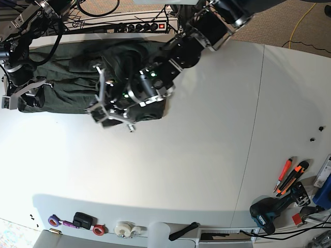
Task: Layout the t-shirt on the table in an organized manner, then fold the t-shirt properly
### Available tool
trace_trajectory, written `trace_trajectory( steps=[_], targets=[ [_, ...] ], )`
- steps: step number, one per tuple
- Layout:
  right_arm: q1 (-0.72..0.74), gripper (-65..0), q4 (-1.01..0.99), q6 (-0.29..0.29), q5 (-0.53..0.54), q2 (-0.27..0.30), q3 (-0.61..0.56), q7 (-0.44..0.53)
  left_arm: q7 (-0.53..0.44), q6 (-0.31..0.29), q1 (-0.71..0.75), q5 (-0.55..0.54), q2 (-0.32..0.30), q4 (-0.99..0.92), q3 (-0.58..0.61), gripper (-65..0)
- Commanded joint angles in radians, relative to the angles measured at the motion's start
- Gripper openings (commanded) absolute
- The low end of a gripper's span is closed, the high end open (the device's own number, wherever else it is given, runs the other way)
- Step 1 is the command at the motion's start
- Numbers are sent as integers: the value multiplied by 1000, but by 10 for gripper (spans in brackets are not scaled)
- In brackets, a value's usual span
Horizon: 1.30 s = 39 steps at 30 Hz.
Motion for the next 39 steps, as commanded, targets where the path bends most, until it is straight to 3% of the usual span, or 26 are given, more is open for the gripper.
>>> trace_trajectory(
  steps=[1, 3, 4, 7, 10, 13, 16, 19, 21, 23, 28, 32, 36, 39],
  targets=[
    [6, -459, 17, -5, 17, 17, 2, 21, -26, -5, -25, 8, 25, 16, -1, -572],
    [6, -459, 17, -5, 17, 17, 2, 22, -31, -8, -42, 0, 25, 16, 6, -416],
    [6, -459, 17, -5, 17, 17, 2, 22, -24, -2, -49, 0, 25, 16, 5, -379],
    [6, -459, 17, -5, 16, 18, 2, 24, 2, 37, -58, 11, 25, 16, 4, -375],
    [6, -459, 17, -5, -3, 18, 2, 52, 32, 36, -65, 19, 16, 16, 5, -375],
    [6, -459, 17, -5, -151, 32, 3, 156, 56, 34, -64, 19, -16, 16, 5, -375],
    [6, -459, 17, -50, -303, 88, 3, 246, 83, 34, -64, 20, -58, 16, 5, -375],
    [6, -458, 8, -87, -374, 172, 3, 263, 82, 58, -65, 34, -100, 16, 5, -375],
    [6, -388, -37, -88, -375, 233, 3, 263, 84, 79, -64, 55, -124, 16, 5, -375],
    [6, -322, -122, -88, -333, 300, 3, 264, 83, 80, -64, 61, -154, 16, 5, -375],
    [39, -316, -478, -75, -189, 480, 19, 296, 82, 90, -57, 60, -217, 16, 5, -375],
    [135, -296, -848, 66, 54, 625, 30, 250, 82, 105, -51, 61, -235, 16, 5, -375],
    [253, -278, -1199, 70, 252, 748, 29, 159, 82, 101, -46, 61, -235, 16, 5, -375],
    [301, -278, -1389, 70, 294, 798, 29, 132, 81, 101, -47, 61, -234, 16, 5, -375]
  ],
)
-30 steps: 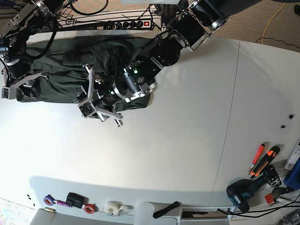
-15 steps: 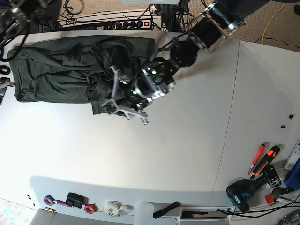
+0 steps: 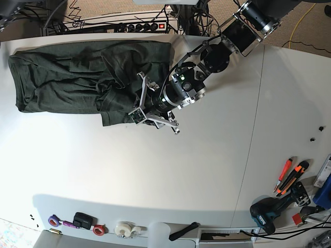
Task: Layout the t-shirt on the table in an organized manner, then fold the t-shirt properly
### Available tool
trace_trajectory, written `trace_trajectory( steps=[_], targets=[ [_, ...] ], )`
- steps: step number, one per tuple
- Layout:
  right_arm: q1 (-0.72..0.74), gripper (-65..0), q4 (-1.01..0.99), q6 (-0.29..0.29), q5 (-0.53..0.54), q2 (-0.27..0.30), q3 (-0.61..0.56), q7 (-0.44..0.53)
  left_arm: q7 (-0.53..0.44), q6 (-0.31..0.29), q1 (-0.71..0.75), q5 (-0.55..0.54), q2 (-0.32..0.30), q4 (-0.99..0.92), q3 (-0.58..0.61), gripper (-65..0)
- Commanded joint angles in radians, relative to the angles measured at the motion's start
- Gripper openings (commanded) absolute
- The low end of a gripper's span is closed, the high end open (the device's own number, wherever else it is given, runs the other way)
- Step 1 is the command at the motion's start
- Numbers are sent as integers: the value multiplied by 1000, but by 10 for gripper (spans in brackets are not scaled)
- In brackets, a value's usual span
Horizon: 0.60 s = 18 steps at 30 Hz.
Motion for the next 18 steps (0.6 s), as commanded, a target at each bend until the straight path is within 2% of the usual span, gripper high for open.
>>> trace_trajectory(
  steps=[1, 4, 9, 13, 18],
  targets=[
    [11, -278, -23, 9, 24, 38, 3, 13, -24, 3, -19, -2, 11, 16, -2, -375],
    [10, -278, -85, 9, -29, 19, 3, 30, -31, 3, -19, -2, 14, 16, -2, -375],
    [2, -278, -89, 9, -249, -64, 2, 177, -29, 3, -19, -2, 13, 16, -2, -375],
    [2, -278, -89, 9, -267, -128, -50, 186, -26, 3, -19, -2, 13, 16, -2, -375],
    [2, -278, -89, 9, -262, -175, -209, 186, -31, 3, -19, -2, 13, 16, -2, -375]
  ],
)
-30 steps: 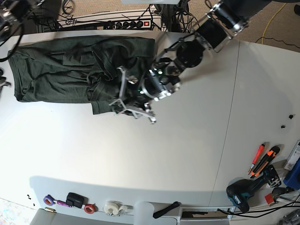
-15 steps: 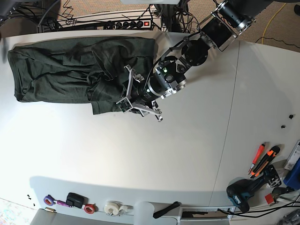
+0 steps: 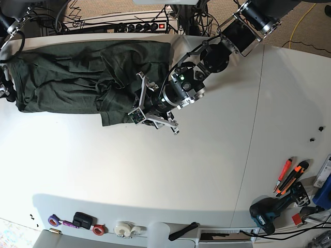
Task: Layout the t-shirt on the table in an organized manner, then fold the t-shirt properly
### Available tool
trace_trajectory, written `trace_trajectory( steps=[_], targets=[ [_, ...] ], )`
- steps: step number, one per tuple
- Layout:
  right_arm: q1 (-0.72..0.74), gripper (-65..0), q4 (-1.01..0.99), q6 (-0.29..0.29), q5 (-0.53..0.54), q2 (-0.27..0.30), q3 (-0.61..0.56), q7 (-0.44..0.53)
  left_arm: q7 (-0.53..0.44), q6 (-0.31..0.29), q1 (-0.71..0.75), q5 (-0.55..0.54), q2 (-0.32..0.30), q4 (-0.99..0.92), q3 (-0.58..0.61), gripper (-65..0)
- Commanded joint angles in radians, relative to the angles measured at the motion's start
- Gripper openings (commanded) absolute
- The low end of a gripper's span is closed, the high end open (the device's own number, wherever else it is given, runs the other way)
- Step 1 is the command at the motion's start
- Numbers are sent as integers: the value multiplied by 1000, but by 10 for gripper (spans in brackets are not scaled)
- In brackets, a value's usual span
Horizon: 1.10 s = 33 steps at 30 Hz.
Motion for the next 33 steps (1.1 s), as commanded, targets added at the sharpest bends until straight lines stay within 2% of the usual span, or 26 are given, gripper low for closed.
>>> trace_trajectory(
  steps=[1, 4, 8, 11, 17, 23, 28, 30, 33],
  targets=[
    [-10, -278, -11, -7, -61, -12, -36, -90, -23, 3, -19, -2, 11, 16, -2, -375],
    [-10, -279, -10, -7, -19, -9, -93, -122, -23, 3, -19, -2, 11, 16, -2, -375],
    [-11, -279, -10, -7, 95, -7, -98, -262, -23, 3, -19, -2, 11, 16, -2, -375],
    [-18, -279, -10, -7, 168, -7, -98, -323, -27, 3, -20, -2, 11, 16, -2, -375],
    [-60, -279, -10, -7, 221, -8, -98, -336, -26, 3, -22, -2, 11, 16, -2, -375],
    [-84, -279, -10, -7, 342, -10, -98, -417, -38, 3, -22, -2, 12, 16, -2, -375],
    [-84, -286, -9, -7, 372, -10, -98, -439, -34, 3, -22, -2, 11, 16, -2, -375],
    [-84, -358, -9, -7, 372, -10, -98, -444, -33, 3, -22, -2, 11, 16, -2, -375],
    [-84, -542, -9, -7, 377, -10, -97, -443, -33, 13, -22, 8, 11, 24, -4, -381]
  ],
)
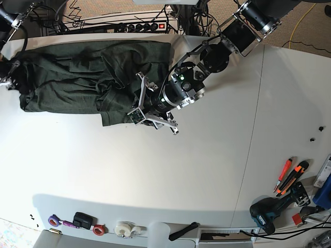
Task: Layout the t-shirt on the table in an organized manner, then fold the t-shirt properly
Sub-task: 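Lift the opposite shirt end with the right gripper and fold it over the stack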
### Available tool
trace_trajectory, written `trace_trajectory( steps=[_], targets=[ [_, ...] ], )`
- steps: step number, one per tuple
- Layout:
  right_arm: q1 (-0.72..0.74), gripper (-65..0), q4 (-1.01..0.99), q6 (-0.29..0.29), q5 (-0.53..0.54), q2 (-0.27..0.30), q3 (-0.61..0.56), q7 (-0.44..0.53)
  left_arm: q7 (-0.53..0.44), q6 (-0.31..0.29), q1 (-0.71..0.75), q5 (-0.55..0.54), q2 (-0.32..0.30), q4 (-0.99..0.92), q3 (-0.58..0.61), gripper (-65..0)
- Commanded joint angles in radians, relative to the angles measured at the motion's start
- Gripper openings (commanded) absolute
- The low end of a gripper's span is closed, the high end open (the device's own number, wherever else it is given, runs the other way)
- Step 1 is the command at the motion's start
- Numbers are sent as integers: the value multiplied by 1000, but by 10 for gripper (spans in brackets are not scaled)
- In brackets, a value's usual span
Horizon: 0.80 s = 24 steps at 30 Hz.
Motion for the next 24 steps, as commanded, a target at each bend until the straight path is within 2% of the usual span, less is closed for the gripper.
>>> trace_trajectory(
  steps=[1, 2, 4, 7, 9, 13, 17, 20, 24],
  targets=[
    [-10, -601, -6, -26, -82, 3, -12, -71, -22, 34, -21, 18, 11, 32, -4, -394],
    [-10, -650, -6, -26, -57, 3, -12, -75, -22, 67, -22, 37, 11, 43, -4, -409],
    [-10, -650, -6, -26, 27, 4, -10, -105, -15, 123, -21, 83, 11, 75, -4, -435],
    [-10, -650, 23, -26, 208, 3, 14, -201, 43, 162, -21, 138, 10, 122, -4, -446],
    [-11, -650, 68, -26, 303, 3, 45, -221, 88, 180, -18, 159, 7, 144, -4, -446],
    [-18, -650, 193, -26, 303, 1, 117, -221, 132, 197, -9, 178, 6, 153, -4, -446],
    [-53, -650, 357, -26, 303, -12, 134, -221, 136, 197, 2, 177, 6, 154, -4, -447],
    [-98, -650, 520, -26, 303, -54, 134, -221, 144, 197, 4, 200, 6, 154, -4, -447],
    [-172, -650, 760, -26, 303, -147, 134, -221, 153, 217, 3, 233, 6, 154, -4, -458]
  ],
)
